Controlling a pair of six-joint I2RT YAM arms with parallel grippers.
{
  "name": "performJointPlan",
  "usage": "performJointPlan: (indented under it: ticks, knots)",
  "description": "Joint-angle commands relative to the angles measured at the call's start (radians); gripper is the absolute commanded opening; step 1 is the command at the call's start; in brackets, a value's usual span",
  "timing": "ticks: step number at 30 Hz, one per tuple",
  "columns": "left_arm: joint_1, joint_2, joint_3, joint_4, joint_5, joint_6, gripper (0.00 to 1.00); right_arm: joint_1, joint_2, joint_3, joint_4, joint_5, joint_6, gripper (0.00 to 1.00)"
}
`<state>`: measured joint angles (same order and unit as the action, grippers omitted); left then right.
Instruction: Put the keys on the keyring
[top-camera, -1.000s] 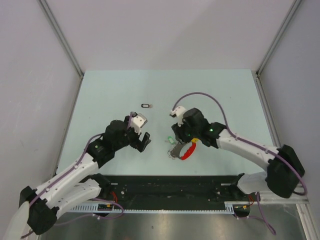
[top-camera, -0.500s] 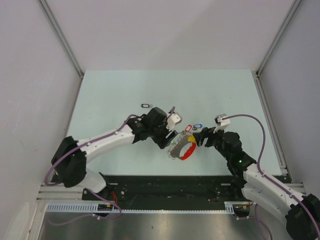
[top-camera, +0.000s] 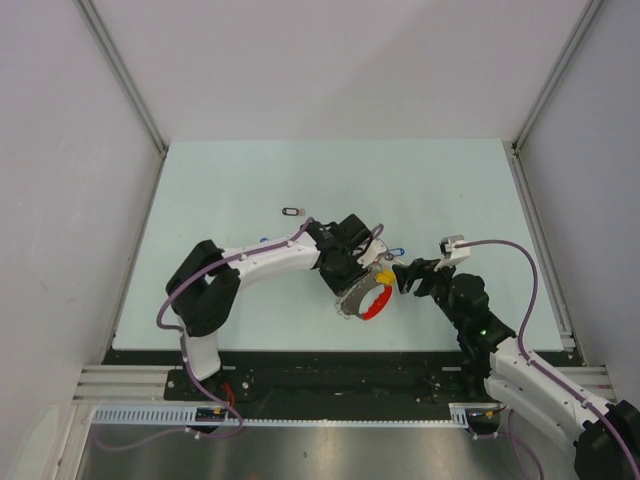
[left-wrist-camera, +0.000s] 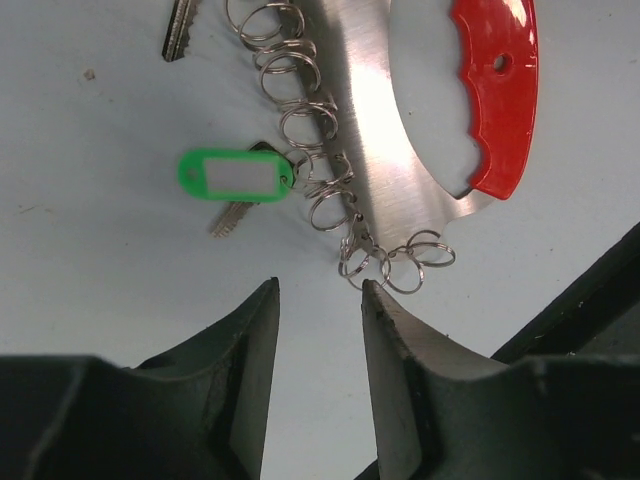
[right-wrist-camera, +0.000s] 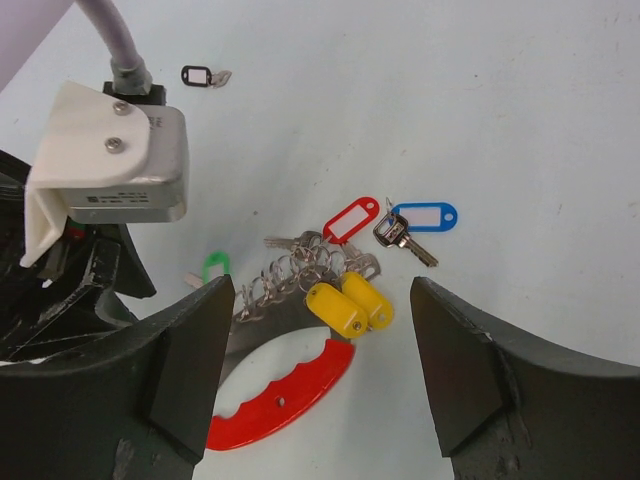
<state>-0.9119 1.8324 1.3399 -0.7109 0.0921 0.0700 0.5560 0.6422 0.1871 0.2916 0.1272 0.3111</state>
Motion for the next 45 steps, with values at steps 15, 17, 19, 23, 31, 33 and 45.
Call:
performJointPlan:
  ticks: [15,17,19,23,31,33,45]
  knots:
    - [-0.016,0.107,0.099,-0.012,0.086,0.005,0.31,-0.002,0.027,-0.006,0.067,0.022,0.002,0.76]
    - [-0.016,0.113,0.097,-0.004,0.086,0.004,0.29,-0.004,0.03,-0.005,0.067,0.017,0.0,0.76]
    - [-0.016,0.117,0.096,0.004,0.087,0.002,0.27,-0.004,0.03,-0.006,0.066,0.017,0.0,0.76]
    - [-0.016,0.122,0.093,0.008,0.087,-0.001,0.26,-0.005,0.037,-0.005,0.069,0.014,-0.001,0.75]
    - [-0.016,0.134,0.088,-0.009,0.097,0.004,0.22,-0.004,0.051,-0.003,0.075,0.006,0.0,0.76]
    - [-0.016,0.133,0.087,-0.012,0.103,0.004,0.21,-0.005,0.054,-0.003,0.075,0.005,-0.001,0.76]
    - [-0.018,0.114,0.05,0.001,0.123,0.014,0.02,-0.005,0.051,-0.002,0.073,-0.001,-0.001,0.75]
